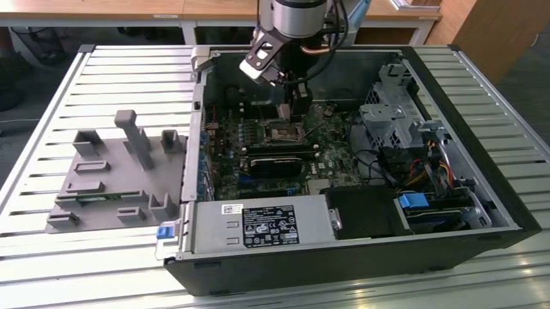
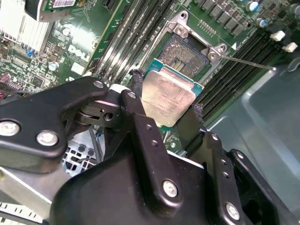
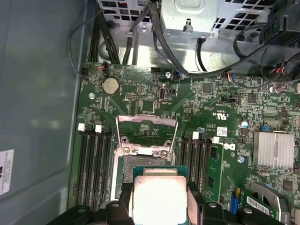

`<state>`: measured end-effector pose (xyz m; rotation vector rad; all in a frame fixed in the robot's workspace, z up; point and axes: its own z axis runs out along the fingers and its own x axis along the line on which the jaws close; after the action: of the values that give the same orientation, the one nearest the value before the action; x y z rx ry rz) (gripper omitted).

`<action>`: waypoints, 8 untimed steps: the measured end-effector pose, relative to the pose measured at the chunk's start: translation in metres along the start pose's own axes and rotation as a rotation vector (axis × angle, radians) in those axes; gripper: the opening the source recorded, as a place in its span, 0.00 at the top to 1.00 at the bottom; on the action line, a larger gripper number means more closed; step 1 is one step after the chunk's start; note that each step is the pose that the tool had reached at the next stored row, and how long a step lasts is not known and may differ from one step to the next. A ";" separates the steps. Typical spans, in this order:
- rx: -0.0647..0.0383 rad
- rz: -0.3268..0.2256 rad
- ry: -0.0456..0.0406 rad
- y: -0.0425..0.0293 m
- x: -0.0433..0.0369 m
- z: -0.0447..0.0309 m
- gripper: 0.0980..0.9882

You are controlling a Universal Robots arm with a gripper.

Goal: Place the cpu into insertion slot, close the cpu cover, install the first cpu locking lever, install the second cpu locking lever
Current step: 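Place the cpu into insertion slot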

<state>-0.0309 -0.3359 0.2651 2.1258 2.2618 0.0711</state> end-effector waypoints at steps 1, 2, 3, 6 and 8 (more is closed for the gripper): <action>0.001 0.000 -0.0068 0.0000 0.0007 0.0010 0.50; 0.001 0.000 -0.0113 -0.0001 0.0014 0.0023 0.50; 0.002 0.000 -0.0116 -0.0001 0.0017 0.0034 0.50; 0.002 0.003 -0.0119 -0.0002 0.0025 0.0057 0.50; 0.002 0.010 -0.0123 -0.0002 0.0029 0.0072 0.50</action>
<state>-0.0309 -0.3330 0.2579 2.1321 2.2462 0.0558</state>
